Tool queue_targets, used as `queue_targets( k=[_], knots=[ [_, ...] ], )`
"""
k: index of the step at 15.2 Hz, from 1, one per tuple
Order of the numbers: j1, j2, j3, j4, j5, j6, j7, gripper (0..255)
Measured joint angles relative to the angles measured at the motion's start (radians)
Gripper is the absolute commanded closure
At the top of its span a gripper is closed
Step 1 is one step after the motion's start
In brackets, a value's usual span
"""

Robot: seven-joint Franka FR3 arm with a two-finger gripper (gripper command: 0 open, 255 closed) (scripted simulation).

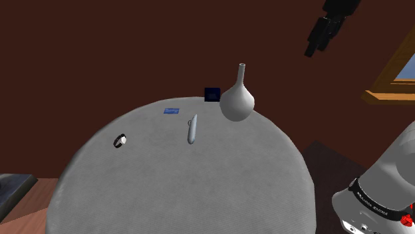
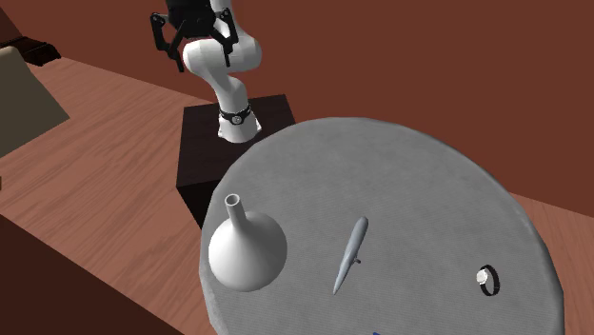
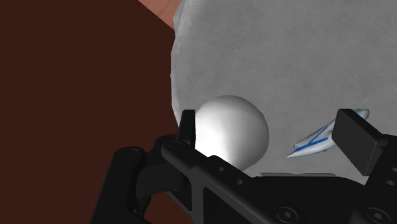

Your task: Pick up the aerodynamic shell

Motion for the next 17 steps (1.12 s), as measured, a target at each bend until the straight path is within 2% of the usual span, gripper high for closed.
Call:
queue_targets(
  k=[2,8,17],
  knots=[
    [0.001,0.012,0.004,-0.001,0.003,0.011,0.007,0],
    [0.016,0.133,0.066,-0.028,0.047,0.136,0.108,0],
    [0.039,0.417,0.164,0.012,0.091,0.346,0.273,0]
  ],
)
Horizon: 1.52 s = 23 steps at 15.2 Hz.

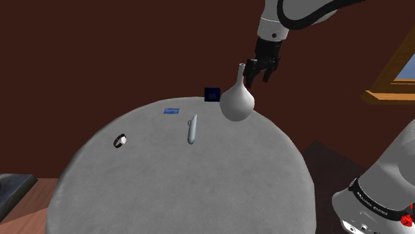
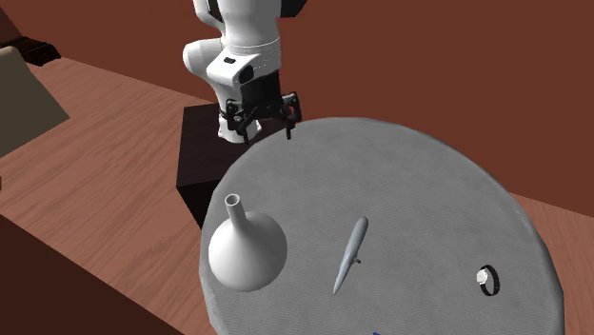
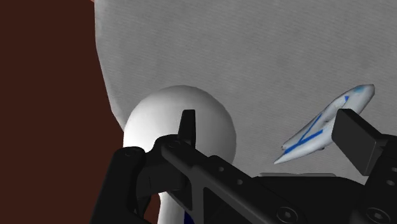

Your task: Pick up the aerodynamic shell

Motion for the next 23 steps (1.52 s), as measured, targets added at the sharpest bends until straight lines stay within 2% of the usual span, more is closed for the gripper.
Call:
queue_targets(
  k=[9,17,23],
  knots=[
    [0.021,0.326,0.068,0.157,-0.012,0.139,0.160,0],
    [0.065,0.632,0.088,0.382,-0.054,0.193,0.298,0],
    [0.109,0.884,0.077,0.620,-0.079,0.188,0.371,0]
  ],
)
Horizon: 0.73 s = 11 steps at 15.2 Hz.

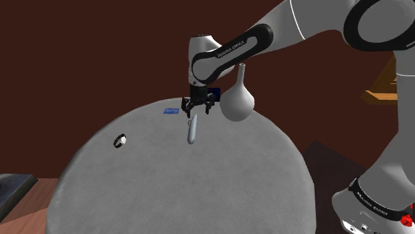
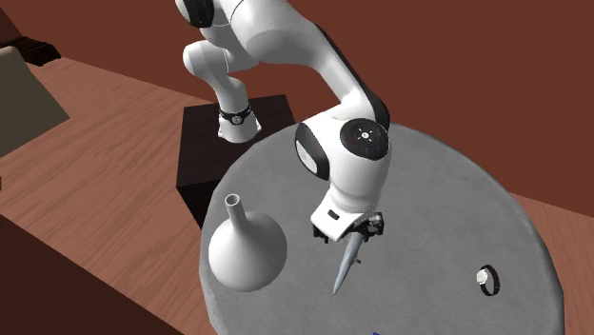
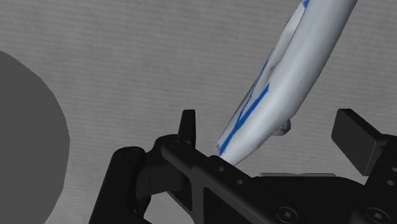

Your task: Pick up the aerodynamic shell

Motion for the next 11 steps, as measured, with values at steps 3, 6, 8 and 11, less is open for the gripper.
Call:
queue_targets(
  k=[3,6,8,11],
  knots=[
    [0.021,0.091,-0.005,0.100,-0.006,-0.014,0.027,0],
    [0.025,0.126,-0.008,0.111,-0.009,0.008,0.030,0],
    [0.026,0.138,-0.009,0.106,-0.010,0.026,0.030,0],
    [0.028,0.158,-0.012,0.104,-0.013,0.047,0.030,255]
  ],
)
